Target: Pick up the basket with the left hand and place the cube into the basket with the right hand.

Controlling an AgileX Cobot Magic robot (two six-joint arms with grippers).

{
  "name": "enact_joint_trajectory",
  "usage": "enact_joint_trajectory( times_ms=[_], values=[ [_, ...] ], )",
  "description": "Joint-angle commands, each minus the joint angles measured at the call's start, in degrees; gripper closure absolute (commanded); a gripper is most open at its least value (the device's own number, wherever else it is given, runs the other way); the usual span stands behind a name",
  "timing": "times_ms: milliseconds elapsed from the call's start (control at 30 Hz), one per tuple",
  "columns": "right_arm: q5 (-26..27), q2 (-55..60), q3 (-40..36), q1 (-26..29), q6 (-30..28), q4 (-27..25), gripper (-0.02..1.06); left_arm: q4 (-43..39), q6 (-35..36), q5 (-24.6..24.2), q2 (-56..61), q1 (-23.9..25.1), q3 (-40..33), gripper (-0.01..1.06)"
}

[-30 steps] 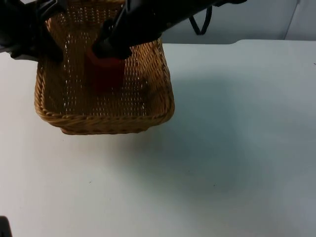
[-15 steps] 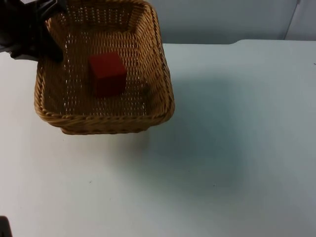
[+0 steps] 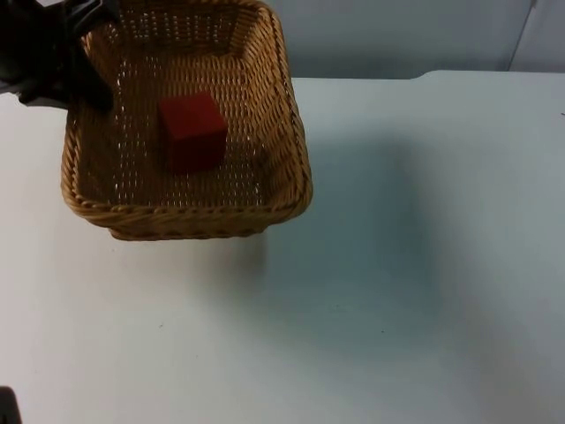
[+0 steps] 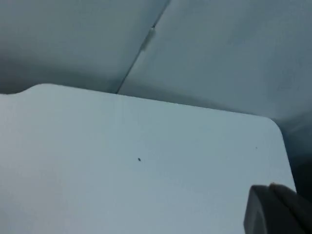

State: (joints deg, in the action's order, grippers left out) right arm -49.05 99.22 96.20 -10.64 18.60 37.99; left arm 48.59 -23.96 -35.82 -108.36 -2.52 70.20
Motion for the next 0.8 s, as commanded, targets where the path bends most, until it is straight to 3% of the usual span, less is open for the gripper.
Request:
enact_joint_trajectory(
  times_ms=[0, 167, 367, 633, 767],
  values=[
    [0.56, -2.00, -0.23, 0.95, 0.91, 0.53, 1.04, 1.74, 0.36, 0.13, 0.87, 0.08, 0.50, 1.05],
    [0.55, -4.11, -0.23, 0.94, 0.91, 0.68, 1.04, 1.74, 0.36, 0.13, 0.87, 0.08, 0.50, 1.05],
    [-4.42, -4.47, -0.23, 0.94, 0.91, 2.43, 1.04, 1.74, 0.36, 0.25, 0.87, 0.08, 0.50, 1.05],
    [-4.97, -4.68, -0.23, 0.94, 0.91, 2.67, 1.04, 1.99, 0.36, 1.76, 0.87, 0.08, 0.50, 1.05],
    [-4.62, -4.68, -0.23, 0.94, 0.91, 2.45, 1.04, 1.99, -1.05, -1.22, 0.48, 0.08, 0.50, 1.05]
  ],
)
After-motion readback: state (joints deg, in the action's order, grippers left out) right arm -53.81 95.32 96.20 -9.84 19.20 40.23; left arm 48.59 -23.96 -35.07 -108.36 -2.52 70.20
